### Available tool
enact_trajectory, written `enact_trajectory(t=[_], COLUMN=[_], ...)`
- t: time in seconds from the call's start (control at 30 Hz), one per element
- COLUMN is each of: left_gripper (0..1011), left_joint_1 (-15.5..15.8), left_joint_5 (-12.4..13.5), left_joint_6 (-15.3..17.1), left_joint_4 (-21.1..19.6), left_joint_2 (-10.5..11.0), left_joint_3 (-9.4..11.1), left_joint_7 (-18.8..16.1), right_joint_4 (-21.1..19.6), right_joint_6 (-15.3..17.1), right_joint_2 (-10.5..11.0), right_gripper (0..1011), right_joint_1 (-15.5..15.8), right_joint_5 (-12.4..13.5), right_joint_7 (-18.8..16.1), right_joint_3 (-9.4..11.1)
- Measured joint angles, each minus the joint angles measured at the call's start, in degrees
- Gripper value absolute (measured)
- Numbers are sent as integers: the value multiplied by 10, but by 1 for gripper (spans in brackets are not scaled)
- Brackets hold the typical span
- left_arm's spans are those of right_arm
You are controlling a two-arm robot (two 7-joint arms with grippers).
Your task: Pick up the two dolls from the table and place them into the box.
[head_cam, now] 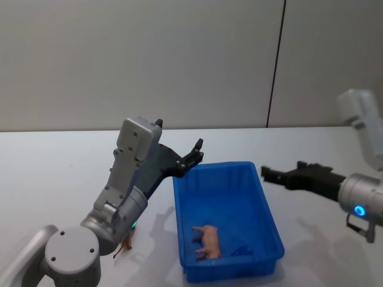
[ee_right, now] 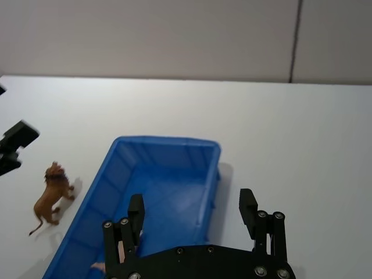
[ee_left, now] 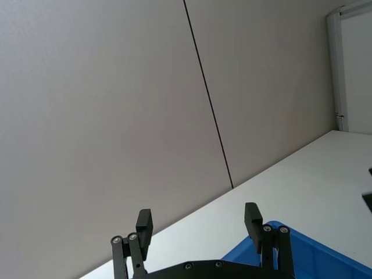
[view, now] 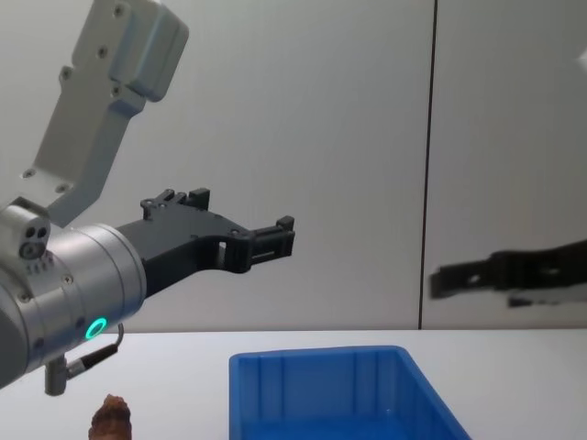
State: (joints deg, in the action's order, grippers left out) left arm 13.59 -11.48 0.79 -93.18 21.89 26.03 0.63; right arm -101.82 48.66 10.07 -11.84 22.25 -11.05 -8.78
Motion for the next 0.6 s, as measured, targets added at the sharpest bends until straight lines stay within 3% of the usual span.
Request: enact_trajectory(t=[0.37, 0.6], left_gripper=[1003, 1003], left_joint_1=[-5, -28], left_joint_5=[-6, -35], left_joint_6=[18, 61], left_joint_4=[-9, -40], left_joint_2=[7, 27], left_joint_3=[-3, -12], left_joint_7=[2, -14], right_joint_4=[-12, -14], right_joint_6=[-43, -70], right_joint_2=[15, 25], right_gripper=[1001, 1001], right_joint_1=[10, 12], right_joint_5=[55, 88], right_joint_7=[63, 102], right_joint_3=[50, 82])
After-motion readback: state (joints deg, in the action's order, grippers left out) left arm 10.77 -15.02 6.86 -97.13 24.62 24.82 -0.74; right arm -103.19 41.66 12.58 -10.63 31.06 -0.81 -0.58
